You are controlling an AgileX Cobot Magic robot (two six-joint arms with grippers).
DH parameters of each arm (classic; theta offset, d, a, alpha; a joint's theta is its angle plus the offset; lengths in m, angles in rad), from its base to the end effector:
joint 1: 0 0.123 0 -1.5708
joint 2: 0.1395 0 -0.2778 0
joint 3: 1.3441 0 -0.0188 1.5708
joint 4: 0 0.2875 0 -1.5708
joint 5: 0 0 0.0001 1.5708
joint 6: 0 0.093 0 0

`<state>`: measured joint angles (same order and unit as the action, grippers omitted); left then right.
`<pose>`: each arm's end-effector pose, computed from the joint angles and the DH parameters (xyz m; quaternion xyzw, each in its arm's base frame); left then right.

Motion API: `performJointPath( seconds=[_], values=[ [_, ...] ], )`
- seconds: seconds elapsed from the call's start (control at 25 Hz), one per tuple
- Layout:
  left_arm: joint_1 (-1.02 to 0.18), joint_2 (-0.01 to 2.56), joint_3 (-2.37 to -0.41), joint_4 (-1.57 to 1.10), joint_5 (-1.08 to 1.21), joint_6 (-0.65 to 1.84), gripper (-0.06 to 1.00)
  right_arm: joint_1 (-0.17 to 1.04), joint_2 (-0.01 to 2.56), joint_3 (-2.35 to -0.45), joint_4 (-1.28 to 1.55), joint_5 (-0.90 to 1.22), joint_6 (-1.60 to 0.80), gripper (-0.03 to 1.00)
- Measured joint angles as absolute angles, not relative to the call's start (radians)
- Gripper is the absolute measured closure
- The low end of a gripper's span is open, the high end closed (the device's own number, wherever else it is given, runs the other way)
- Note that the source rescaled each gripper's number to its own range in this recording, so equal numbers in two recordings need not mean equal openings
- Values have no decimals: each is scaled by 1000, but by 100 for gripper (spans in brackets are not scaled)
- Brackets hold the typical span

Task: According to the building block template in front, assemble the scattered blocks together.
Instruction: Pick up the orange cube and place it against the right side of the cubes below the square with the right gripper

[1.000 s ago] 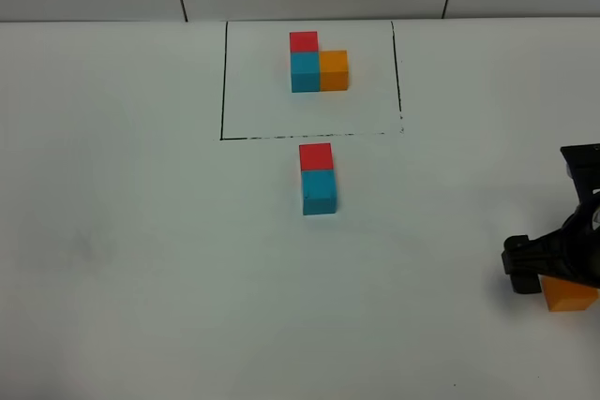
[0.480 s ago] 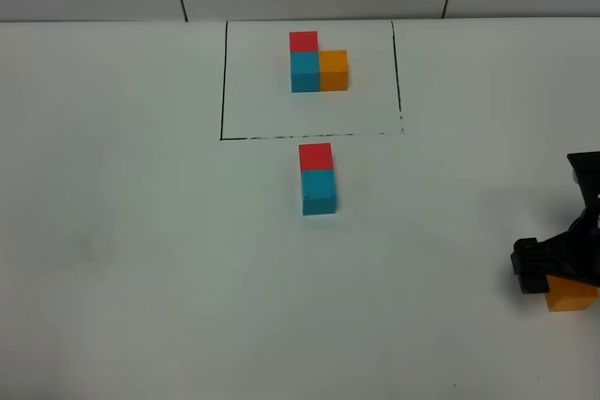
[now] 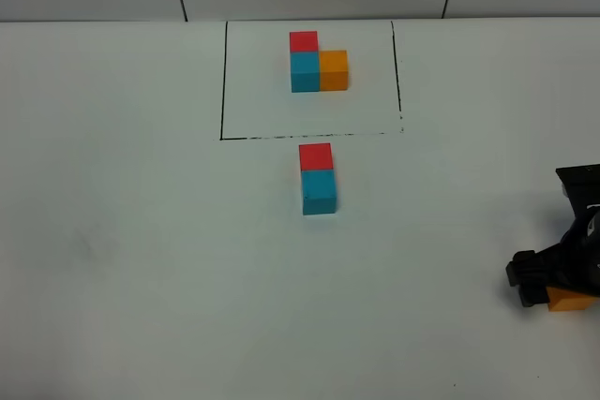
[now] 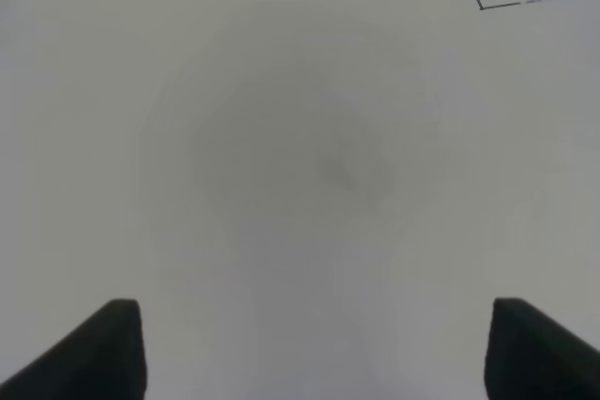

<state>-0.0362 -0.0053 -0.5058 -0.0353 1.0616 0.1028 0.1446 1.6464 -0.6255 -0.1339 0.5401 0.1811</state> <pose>0.0347 -0.0041 0.2960 0.0598 0.8483 -0.0001 0.5261 0.2529 0.0304 0.0822 -0.0374 0.9974 -0.0288 0.0538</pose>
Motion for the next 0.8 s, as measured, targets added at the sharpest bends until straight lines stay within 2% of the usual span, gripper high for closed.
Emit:
performJointPath(
  seconds=[0.8],
  values=[
    [-36, -5, -506, -35, 1062, 103, 27, 112, 1679, -626, -121, 529, 153, 23]
  ],
)
